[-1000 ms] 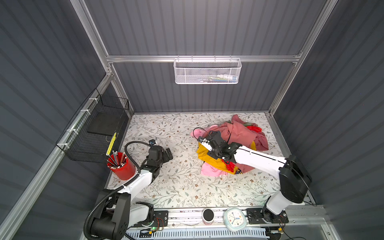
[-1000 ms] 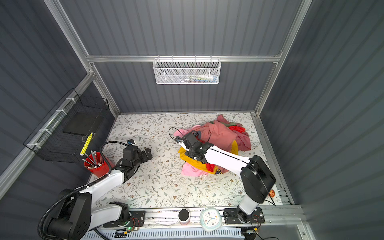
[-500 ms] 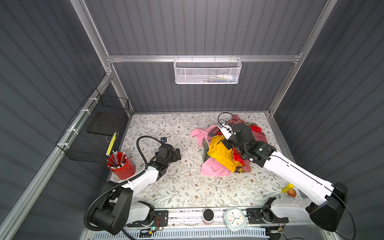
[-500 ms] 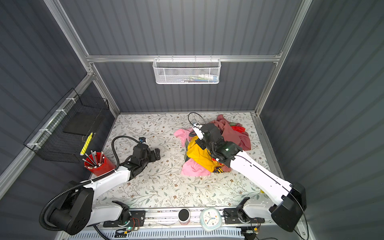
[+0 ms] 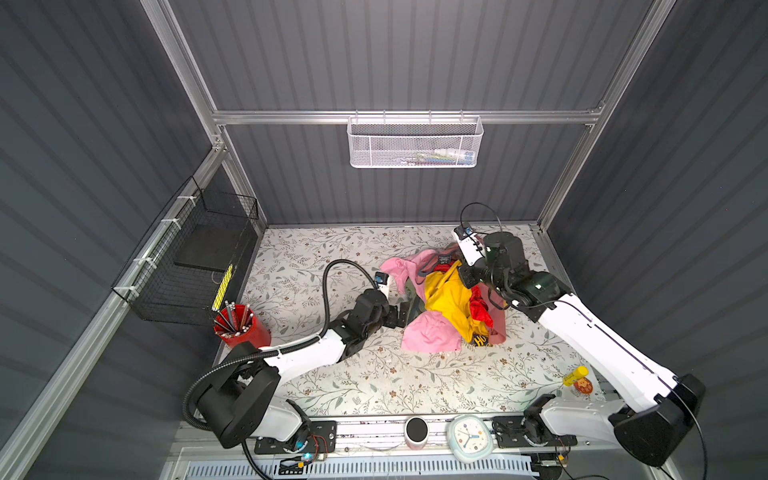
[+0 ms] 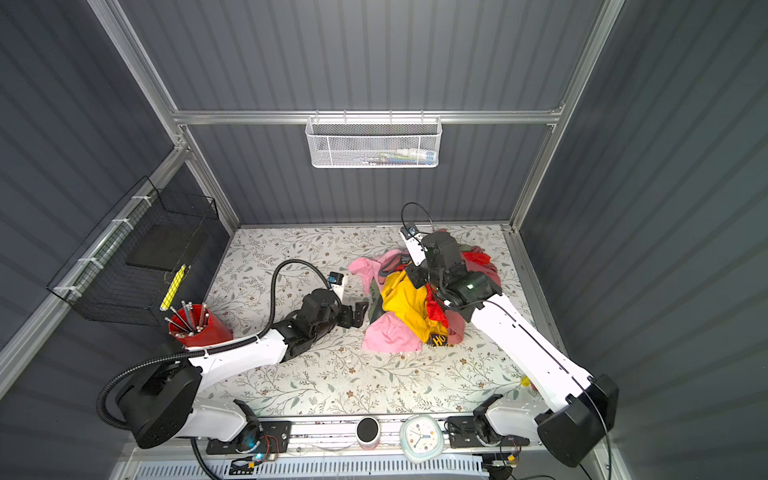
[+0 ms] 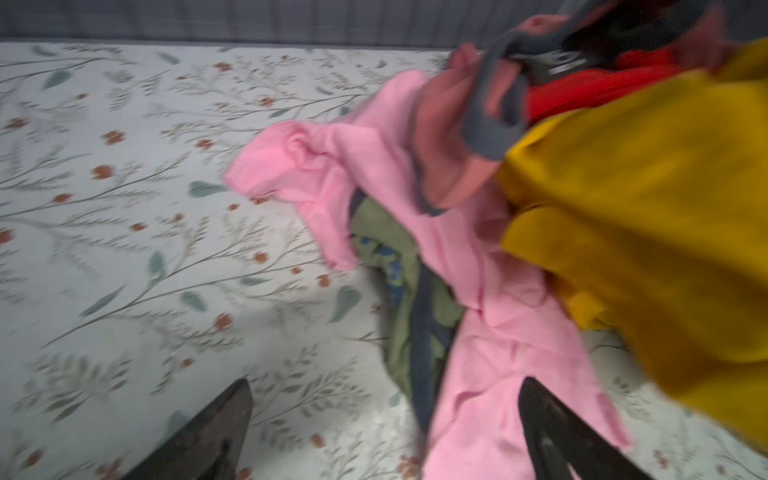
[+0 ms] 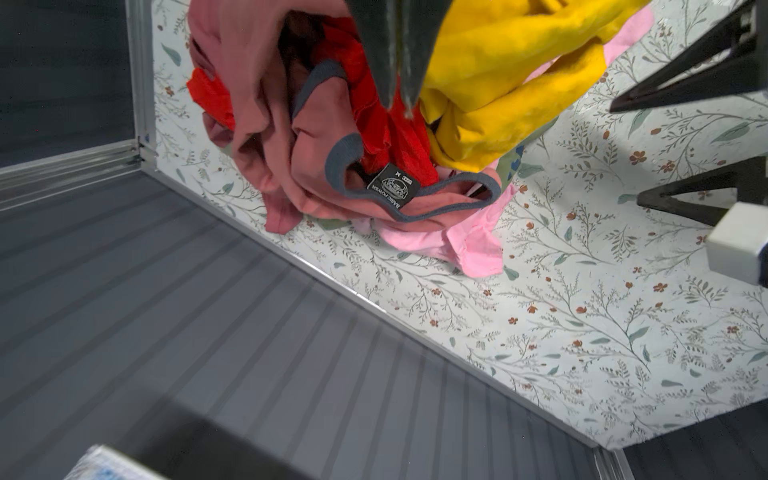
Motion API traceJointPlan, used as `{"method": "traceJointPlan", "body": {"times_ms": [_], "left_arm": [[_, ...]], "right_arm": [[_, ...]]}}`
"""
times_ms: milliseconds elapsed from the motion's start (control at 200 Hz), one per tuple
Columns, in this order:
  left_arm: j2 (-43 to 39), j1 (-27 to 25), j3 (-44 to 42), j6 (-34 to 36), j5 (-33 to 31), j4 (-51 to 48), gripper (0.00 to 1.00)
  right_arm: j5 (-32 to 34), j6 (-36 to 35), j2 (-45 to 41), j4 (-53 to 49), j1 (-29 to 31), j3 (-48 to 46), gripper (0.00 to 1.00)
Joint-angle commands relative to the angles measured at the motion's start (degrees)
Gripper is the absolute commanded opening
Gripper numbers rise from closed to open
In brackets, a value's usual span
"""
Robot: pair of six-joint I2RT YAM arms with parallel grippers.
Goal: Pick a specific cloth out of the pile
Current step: 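Reach the left gripper to the yellow t-shirt while the right gripper holds the pile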
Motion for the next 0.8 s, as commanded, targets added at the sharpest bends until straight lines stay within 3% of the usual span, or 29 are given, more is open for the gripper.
{"method": "traceJointPlan", "body": {"times_ms": [0, 215, 600, 796], "left_arm": [[0.92, -4.56, 2.13, 0.06, 3.32, 1.72, 1.00], [-0.17, -12.62, -0.33, -5.61, -5.57, 5.93, 1.00], [2.94, -16.32, 0.99, -8.43, -7.36, 8.67, 1.00], [9.87, -16.32, 9.09, -6.95, -3.28, 5.86, 0.97]], "right_arm": [[-1.93, 4.24, 0.88, -0.12, -0.07, -1.83, 0.00], [-2.99, 7.64, 2.20, 0.89, -1.52, -5.25, 0.00], [-6.52, 10.53, -1.36, 1.53, -3.37, -8.92, 0.00], [-7.46, 11.34, -2.40, 3.29, -3.51, -10.23, 0.00]]}}
